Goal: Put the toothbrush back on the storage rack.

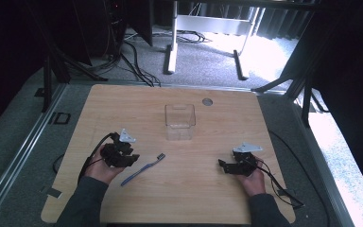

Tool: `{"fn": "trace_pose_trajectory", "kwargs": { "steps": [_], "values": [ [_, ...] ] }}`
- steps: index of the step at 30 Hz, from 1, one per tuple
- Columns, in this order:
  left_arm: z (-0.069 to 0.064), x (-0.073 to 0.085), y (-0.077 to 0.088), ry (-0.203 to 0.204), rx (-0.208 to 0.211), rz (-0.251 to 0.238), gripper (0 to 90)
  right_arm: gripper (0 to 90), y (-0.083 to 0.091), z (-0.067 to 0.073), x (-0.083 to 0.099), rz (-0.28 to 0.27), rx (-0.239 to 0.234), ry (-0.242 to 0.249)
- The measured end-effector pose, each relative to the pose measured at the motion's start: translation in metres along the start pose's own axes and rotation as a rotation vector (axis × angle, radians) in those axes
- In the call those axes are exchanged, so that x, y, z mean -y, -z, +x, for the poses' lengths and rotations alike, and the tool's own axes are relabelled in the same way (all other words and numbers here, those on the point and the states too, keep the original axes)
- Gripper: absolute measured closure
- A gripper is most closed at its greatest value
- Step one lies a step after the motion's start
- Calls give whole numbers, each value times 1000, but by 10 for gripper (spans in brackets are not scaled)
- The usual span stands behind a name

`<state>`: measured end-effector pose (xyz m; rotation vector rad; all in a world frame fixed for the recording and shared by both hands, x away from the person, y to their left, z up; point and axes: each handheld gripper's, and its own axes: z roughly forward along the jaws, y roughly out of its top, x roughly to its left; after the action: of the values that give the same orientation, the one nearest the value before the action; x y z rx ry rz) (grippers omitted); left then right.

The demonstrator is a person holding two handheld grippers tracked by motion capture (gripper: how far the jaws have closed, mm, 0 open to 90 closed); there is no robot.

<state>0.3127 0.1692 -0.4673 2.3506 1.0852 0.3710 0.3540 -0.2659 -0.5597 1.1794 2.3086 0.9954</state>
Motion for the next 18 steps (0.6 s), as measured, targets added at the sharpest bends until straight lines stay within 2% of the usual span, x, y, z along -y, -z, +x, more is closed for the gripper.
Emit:
{"fn": "trace_pose_trajectory", "kwargs": {
  "steps": [18],
  "values": [
    [-1, -6, -6, 2, 34, 72, 650, 205, 0, 0, 0, 0, 0, -1]
  ]
}}
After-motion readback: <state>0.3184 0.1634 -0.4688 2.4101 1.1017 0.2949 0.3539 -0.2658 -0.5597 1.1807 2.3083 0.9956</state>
